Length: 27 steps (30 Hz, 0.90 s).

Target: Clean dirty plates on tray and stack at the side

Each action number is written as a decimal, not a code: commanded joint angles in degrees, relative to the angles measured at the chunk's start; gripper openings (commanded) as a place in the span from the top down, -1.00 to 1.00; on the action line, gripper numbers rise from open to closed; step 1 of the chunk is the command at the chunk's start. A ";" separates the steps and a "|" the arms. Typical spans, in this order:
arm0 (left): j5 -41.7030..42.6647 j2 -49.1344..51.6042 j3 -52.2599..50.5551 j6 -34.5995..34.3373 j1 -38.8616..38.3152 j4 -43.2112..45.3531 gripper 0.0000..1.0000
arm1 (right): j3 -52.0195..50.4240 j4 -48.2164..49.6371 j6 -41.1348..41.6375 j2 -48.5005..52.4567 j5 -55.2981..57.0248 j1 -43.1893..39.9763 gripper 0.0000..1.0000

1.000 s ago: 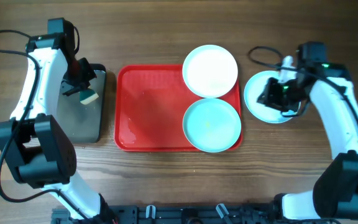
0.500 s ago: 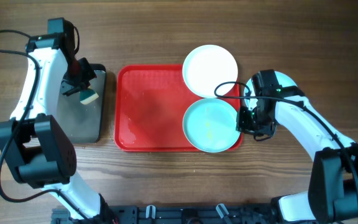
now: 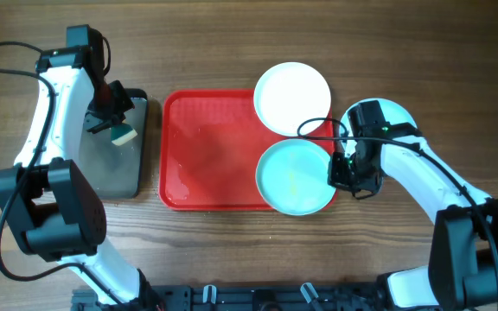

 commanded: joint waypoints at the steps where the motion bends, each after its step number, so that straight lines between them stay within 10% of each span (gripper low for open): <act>1: 0.55 -0.59 -0.20 -0.92 -0.20 -0.02 0.92 | 6.05 -1.49 -0.15 -2.60 0.68 5.97 0.91; 11: 0.55 -0.59 -0.20 -0.94 -0.20 -0.02 0.92 | 10.56 15.02 20.81 0.37 1.11 20.33 0.91; 23: 0.57 -0.59 -0.20 -0.96 -0.20 -0.28 0.92 | 16.09 22.12 25.07 15.87 3.10 26.36 0.91; 27: 0.57 -0.59 -0.20 -0.96 -0.20 -0.46 0.92 | 17.00 20.70 22.49 16.06 4.07 27.15 0.33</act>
